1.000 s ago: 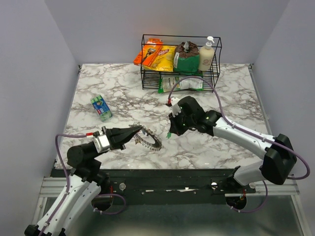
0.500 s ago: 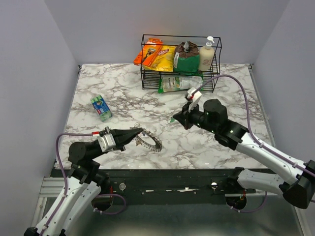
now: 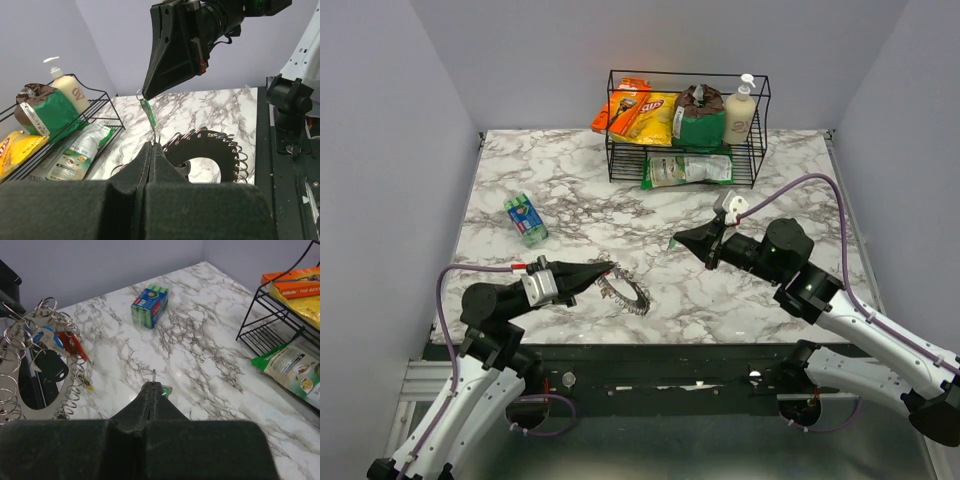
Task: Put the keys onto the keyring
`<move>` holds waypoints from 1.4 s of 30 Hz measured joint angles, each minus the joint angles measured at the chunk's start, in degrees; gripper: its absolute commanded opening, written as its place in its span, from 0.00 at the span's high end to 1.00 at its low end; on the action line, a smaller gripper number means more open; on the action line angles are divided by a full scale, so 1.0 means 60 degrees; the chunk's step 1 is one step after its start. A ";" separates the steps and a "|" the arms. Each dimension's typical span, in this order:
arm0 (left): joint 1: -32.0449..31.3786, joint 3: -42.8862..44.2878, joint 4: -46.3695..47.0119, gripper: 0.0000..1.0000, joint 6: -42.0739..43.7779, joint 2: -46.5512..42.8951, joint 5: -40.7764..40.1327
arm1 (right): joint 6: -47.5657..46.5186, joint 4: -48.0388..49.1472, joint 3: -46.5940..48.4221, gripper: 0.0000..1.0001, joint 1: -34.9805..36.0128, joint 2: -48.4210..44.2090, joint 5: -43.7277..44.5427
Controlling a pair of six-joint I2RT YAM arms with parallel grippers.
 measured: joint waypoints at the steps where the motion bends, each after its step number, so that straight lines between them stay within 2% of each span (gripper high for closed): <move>1: 0.0000 -0.0004 0.0120 1.00 -0.0095 0.0018 0.0000 | -0.0058 0.0022 0.0000 1.00 0.0000 0.0000 -0.0106; 4: 0.0000 -0.0142 0.0794 1.00 -0.0488 0.0040 -0.0022 | -0.0197 0.0040 0.0000 1.00 0.0000 0.0018 -0.0408; 8: 0.0000 -0.0860 0.2637 1.00 -0.1464 0.0204 -0.0248 | -0.0350 0.0051 0.0000 1.00 0.0000 0.0029 -0.0663; 14: 0.0000 -0.1632 0.5384 1.00 -0.2900 0.1366 -0.0463 | -0.0750 0.0098 0.0168 1.00 -0.0004 0.0040 -0.1151; 21: 0.0000 -0.1716 0.8131 1.00 -0.4277 0.2382 -0.0594 | -0.1461 0.0106 0.1035 1.00 0.0000 0.0284 -0.2415; 29: -0.0036 -0.1716 0.9122 1.00 -0.5082 0.2623 -0.0594 | -0.2375 -0.0113 0.1800 1.00 0.0000 0.0976 -0.4146; 42: -0.0058 -0.1719 0.9209 1.00 -0.5238 0.2707 -0.0586 | -0.2914 -0.0947 0.3129 1.00 0.0000 0.1931 -0.5625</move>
